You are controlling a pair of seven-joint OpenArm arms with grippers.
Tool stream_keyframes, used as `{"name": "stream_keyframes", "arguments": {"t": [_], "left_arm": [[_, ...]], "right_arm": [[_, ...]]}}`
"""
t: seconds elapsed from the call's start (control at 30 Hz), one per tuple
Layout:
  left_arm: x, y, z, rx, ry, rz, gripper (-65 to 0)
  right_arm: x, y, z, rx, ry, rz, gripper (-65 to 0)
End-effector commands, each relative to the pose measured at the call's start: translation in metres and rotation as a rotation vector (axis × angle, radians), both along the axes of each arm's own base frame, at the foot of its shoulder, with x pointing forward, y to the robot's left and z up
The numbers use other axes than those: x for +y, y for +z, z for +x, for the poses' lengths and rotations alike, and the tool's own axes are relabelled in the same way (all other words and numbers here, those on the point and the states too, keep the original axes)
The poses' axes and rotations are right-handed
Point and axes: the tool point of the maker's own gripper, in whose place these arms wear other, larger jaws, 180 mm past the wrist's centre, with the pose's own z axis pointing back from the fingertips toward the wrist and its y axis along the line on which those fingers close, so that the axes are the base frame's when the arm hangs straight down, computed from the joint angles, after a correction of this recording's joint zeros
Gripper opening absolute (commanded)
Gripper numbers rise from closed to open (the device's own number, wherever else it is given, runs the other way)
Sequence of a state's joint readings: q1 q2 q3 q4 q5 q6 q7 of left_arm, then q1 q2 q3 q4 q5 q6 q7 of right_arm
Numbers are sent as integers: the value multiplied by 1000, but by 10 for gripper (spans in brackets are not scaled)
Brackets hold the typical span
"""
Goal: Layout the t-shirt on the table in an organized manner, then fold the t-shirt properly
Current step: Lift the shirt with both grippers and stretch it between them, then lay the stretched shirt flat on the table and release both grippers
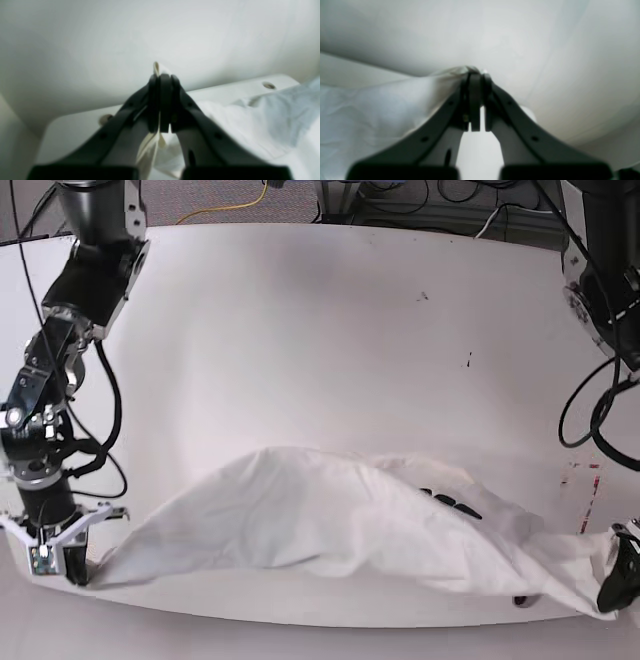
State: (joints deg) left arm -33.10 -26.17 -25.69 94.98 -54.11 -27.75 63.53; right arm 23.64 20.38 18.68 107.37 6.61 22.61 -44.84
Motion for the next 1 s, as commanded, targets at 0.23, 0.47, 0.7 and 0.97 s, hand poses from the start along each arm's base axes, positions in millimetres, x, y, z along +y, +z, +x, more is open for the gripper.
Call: {"name": "stream_keyframes", "arguments": {"t": [0.23,0.47,0.7,0.97], "left_arm": [[-5,-54,-45,78,-27,-15,-650],[11,-96,-75,185,29,-13,-650],[45,-128,-111,286,100,32,-650],[70,-162,-152,405,173,44,-650]], "right_arm": [[-3,-58,-56,72,-62,69,-644],[-19,-105,-89,192,-112,83,-645],[-26,-133,-115,279,-119,73,-645],[-26,-160,-135,371,-105,54,-645]]}}
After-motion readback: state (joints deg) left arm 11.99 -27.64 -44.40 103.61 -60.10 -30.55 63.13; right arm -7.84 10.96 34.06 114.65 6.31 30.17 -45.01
